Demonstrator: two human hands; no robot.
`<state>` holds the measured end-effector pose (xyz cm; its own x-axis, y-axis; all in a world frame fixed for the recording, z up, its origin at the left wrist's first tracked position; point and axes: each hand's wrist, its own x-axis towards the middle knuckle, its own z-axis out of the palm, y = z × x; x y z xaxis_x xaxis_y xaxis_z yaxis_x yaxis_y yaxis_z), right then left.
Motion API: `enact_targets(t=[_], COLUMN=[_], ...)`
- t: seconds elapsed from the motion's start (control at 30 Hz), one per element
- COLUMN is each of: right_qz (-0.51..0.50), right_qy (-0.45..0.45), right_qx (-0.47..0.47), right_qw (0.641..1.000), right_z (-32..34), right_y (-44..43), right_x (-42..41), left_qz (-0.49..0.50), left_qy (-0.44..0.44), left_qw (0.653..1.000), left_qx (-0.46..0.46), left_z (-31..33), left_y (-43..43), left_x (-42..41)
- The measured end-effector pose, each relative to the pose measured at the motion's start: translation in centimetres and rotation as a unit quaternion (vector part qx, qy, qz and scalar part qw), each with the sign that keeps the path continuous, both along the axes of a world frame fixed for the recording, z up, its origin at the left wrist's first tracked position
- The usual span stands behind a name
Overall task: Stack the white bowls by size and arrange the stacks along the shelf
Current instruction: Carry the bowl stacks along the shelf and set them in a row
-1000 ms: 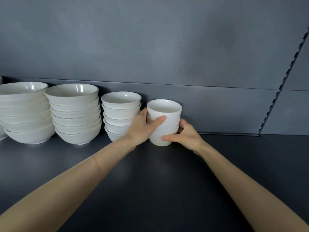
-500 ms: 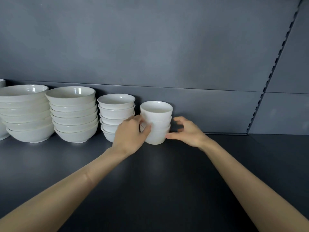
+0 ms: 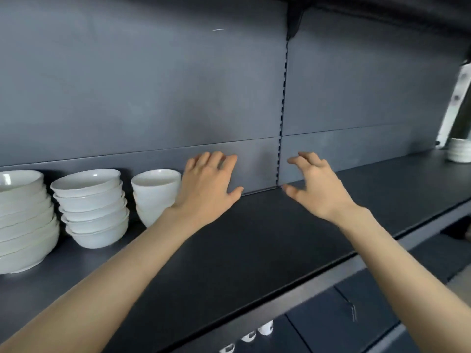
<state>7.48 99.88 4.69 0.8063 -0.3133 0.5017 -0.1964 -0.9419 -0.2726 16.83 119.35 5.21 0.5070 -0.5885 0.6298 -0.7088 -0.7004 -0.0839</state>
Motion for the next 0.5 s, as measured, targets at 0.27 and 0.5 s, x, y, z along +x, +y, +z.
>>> enact_targets(t=[0.27,0.5], right_qz=[-0.144,-0.196], right_qy=[-0.003,-0.012], right_qx=[0.001,-0.024], right_qw=[0.99,0.98], right_z=[0.1,0.5], right_y=[-7.8,-17.9], right_x=[-11.1,-18.0], left_qz=[-0.12,-0.173], left_qy=[-0.003,-0.029], left_qw=[0.993,0.984], left_qx=[0.009,0.004], left_z=[0.6,1.6], left_y=[-9.3,-20.7], left_x=[-5.4,-10.6])
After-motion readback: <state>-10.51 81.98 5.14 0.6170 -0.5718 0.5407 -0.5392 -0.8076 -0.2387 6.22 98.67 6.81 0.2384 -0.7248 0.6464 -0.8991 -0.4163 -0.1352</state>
